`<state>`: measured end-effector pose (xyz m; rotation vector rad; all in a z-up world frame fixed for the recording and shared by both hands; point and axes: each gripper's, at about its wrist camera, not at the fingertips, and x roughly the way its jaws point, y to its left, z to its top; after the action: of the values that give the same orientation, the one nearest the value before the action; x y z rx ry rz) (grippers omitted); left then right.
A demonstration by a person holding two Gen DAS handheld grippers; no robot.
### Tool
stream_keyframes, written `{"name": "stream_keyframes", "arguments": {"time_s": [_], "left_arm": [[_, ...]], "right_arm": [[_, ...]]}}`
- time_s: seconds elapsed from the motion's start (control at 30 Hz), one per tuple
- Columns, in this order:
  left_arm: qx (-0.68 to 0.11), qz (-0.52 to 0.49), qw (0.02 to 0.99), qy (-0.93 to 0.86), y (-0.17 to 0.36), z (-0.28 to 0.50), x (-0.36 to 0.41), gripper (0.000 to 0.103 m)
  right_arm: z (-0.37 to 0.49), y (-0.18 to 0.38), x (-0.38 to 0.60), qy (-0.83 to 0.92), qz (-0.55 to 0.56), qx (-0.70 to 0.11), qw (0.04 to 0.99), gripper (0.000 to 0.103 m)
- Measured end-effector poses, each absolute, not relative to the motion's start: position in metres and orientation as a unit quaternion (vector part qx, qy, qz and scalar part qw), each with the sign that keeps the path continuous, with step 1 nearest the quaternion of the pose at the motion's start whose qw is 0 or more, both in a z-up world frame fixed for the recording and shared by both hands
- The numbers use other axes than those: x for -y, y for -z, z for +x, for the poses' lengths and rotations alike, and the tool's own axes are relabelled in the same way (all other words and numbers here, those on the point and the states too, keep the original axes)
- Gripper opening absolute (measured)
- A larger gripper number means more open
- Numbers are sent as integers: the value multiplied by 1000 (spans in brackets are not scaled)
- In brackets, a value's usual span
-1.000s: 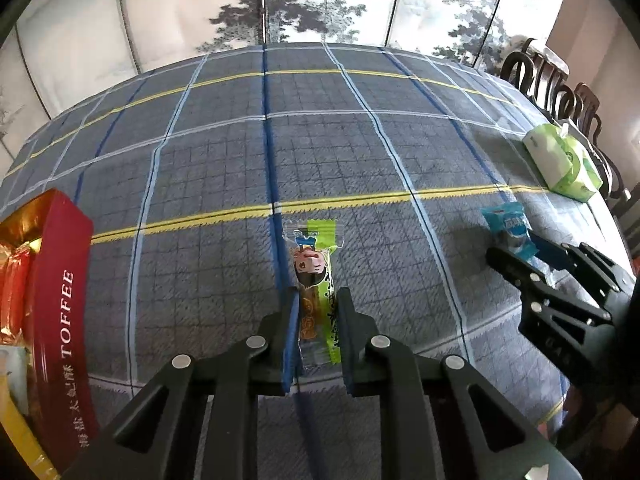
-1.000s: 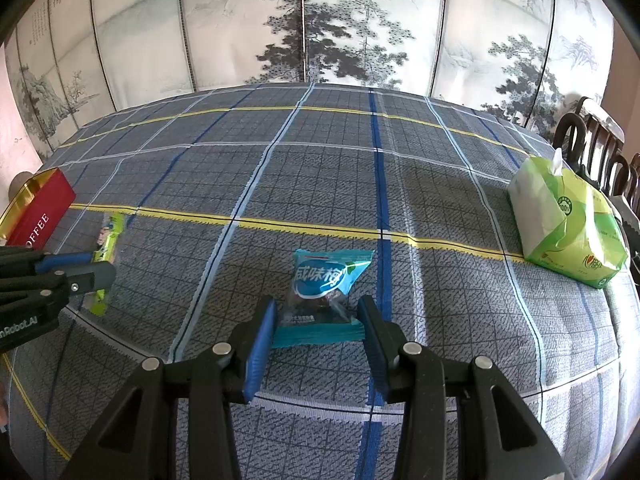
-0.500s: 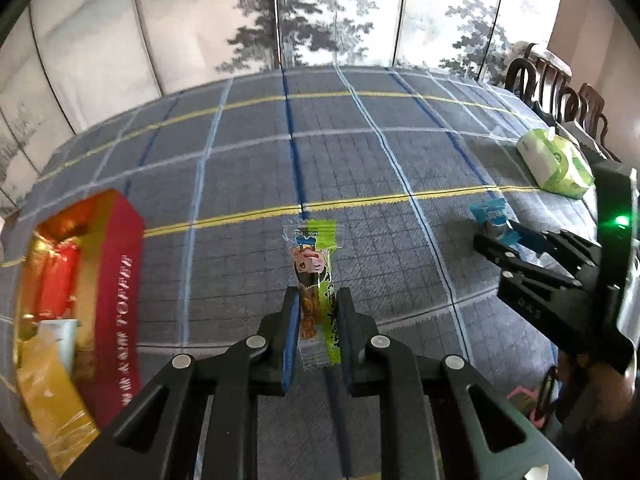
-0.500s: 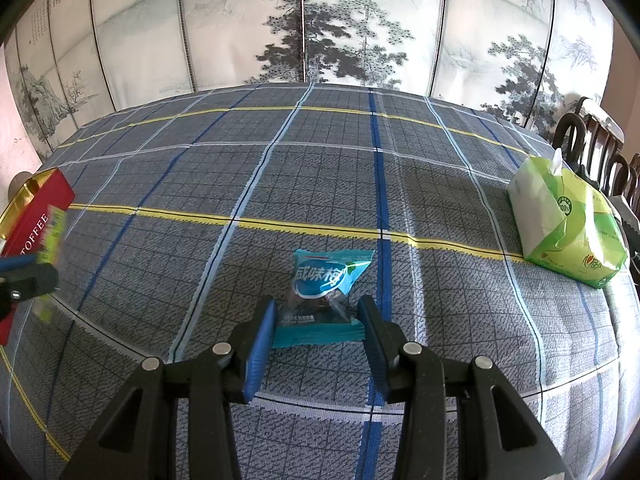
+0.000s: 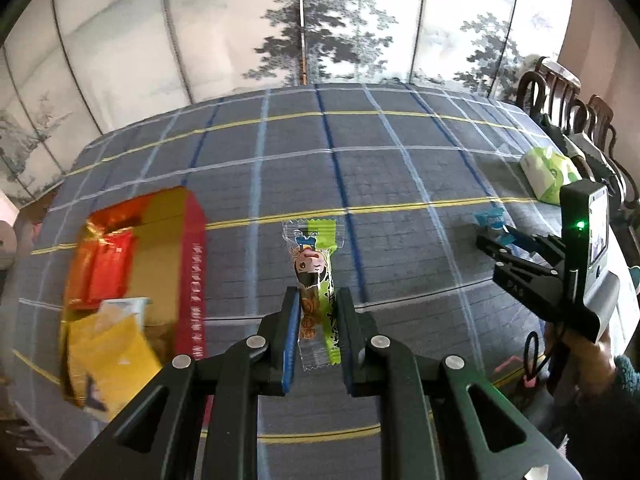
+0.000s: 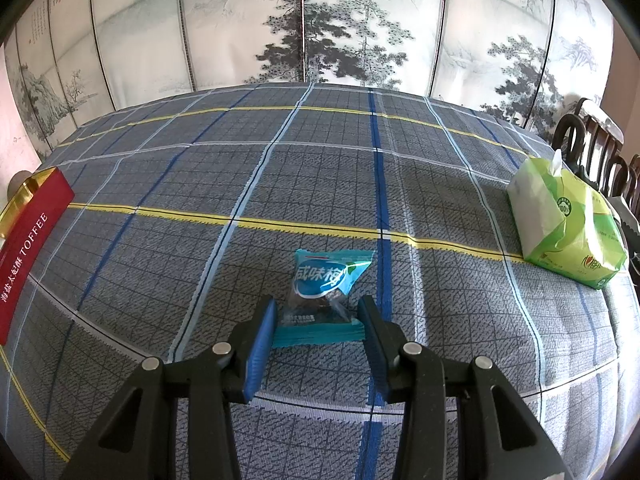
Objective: Organize snacks
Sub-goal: 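Carry the green candy stick into the gold tin with the left tool and release it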
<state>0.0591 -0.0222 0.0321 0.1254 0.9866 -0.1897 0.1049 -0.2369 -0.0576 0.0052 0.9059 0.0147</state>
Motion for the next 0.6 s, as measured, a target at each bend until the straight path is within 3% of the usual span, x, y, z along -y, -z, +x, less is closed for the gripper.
{"name": "stream_keyframes", "arguments": {"time_s": [0.3, 0.6], "left_arm": [[-465, 65, 882, 40, -46, 65, -35, 15], [-493, 48, 868, -30, -27, 88, -103, 15]], "right_arm": [[105, 58, 237, -7, 2, -438, 899, 43], [105, 57, 237, -6, 2, -438, 899, 43]]}}
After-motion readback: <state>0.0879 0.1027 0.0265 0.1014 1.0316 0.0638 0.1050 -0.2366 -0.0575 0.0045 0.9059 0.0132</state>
